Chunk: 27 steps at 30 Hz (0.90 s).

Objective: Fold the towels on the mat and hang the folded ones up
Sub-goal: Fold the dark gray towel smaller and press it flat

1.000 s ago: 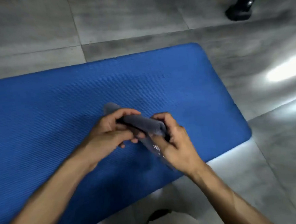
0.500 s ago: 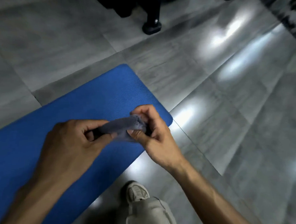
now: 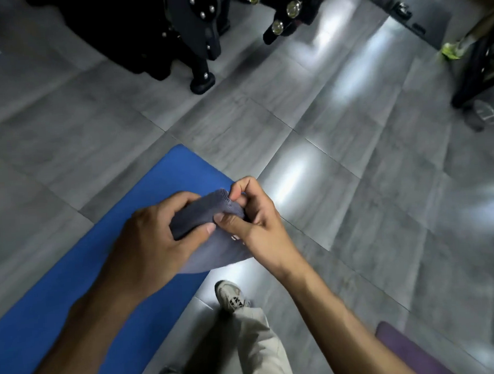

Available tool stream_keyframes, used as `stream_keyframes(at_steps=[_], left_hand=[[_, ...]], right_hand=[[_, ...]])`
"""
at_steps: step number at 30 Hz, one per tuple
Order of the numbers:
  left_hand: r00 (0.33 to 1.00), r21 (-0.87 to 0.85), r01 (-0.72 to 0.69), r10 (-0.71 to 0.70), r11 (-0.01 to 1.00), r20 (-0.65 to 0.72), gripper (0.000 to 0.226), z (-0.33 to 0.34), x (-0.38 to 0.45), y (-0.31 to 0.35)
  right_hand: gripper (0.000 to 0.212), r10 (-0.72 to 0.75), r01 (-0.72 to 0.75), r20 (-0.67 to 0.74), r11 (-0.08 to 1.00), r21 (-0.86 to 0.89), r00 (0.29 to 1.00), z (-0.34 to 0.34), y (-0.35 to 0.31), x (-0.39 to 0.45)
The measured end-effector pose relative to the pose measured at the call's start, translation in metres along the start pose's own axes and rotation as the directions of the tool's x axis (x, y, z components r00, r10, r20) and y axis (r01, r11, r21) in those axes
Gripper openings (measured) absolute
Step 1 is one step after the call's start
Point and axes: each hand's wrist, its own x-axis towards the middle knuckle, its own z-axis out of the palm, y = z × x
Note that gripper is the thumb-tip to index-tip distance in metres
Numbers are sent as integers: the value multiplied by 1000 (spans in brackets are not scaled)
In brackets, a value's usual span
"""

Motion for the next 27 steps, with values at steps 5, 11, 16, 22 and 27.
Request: stream_keyframes(at_steps=[5, 11, 16, 22, 27], left_hand=[[997, 15, -44, 42, 999, 68, 26, -28, -8, 34], [994, 59, -51, 45, 997, 99, 25, -30, 29, 50], [998, -6, -19, 19, 1000, 66, 21, -24, 80, 62], [999, -68, -44, 43, 997, -15, 20, -44, 143, 85], [998, -47, -63, 62, 997, -32, 28, -75, 202, 85]], right_hand=[[27, 14, -13, -58, 1000, 4, 998, 9, -40, -18], [24, -70, 64, -154, 997, -41, 986, -4, -48, -3], [19, -194, 149, -205, 965, -215, 959, -33, -60, 51], [13, -289, 199, -241, 920, -339, 926, -46, -96, 115], [12, -293, 198, -245, 917, -348, 924, -40, -118, 172]])
